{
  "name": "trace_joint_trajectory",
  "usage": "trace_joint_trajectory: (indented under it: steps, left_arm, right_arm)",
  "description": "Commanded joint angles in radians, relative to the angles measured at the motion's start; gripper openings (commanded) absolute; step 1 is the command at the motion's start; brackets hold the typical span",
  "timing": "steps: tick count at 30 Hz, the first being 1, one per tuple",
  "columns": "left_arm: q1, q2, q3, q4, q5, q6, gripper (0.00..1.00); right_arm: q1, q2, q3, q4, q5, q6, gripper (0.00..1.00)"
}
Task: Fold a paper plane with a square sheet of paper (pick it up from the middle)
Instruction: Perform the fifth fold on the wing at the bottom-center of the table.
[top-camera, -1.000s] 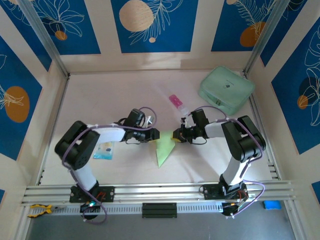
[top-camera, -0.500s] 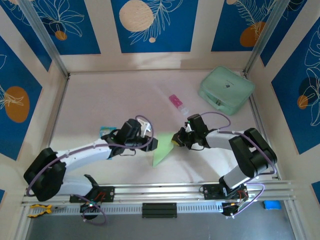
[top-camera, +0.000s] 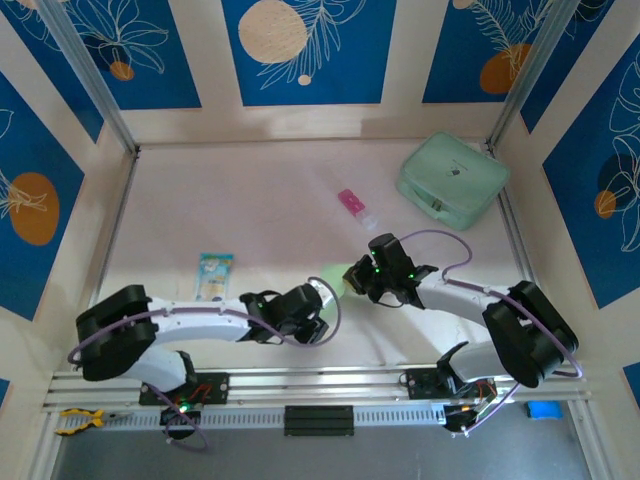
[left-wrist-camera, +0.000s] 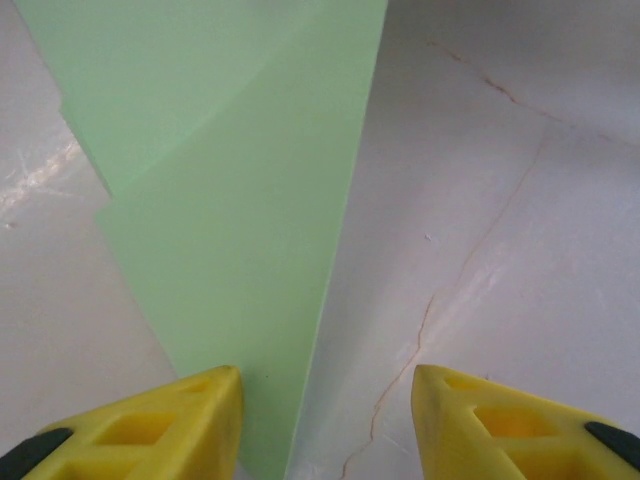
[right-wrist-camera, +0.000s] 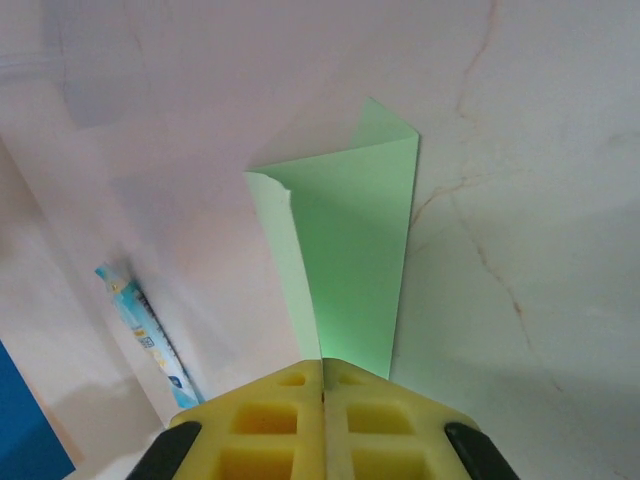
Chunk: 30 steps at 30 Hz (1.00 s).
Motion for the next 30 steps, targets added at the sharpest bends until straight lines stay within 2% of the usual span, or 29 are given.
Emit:
trace_joint_trajectory:
  steps: [1, 7, 10, 19, 30]
  left_arm:
    - [-0.032, 0.039, 0.057, -0.048, -0.135, 0.026, 0.49]
    - [-0.056, 0.063, 0.074, -0.058, -0.214, 0.012, 0.49]
    - [-0.058, 0.076, 0.082, -0.072, -0.239, -0.001, 0.45]
    - [-0.063, 0.097, 0.085, -0.055, -0.22, -0.006, 0.37]
    - [-0.071, 0.131, 0.118, -0.097, -0.255, -0.007, 0.35]
  right_arm:
    - [0.013, -0.01, -0.019, -0.012, 0.022, 0.034, 0.07]
    - [0.02, 0.006, -0.014, -0.005, 0.011, 0.032, 0.07]
    - [0.012, 0.0, -0.017, -0.008, 0.008, 0.027, 0.07]
    - [-0.002, -0.018, -0.016, -0.001, -0.024, 0.0, 0.08]
    - [-0.004, -0.021, -0.02, 0.009, -0.037, 0.005, 0.08]
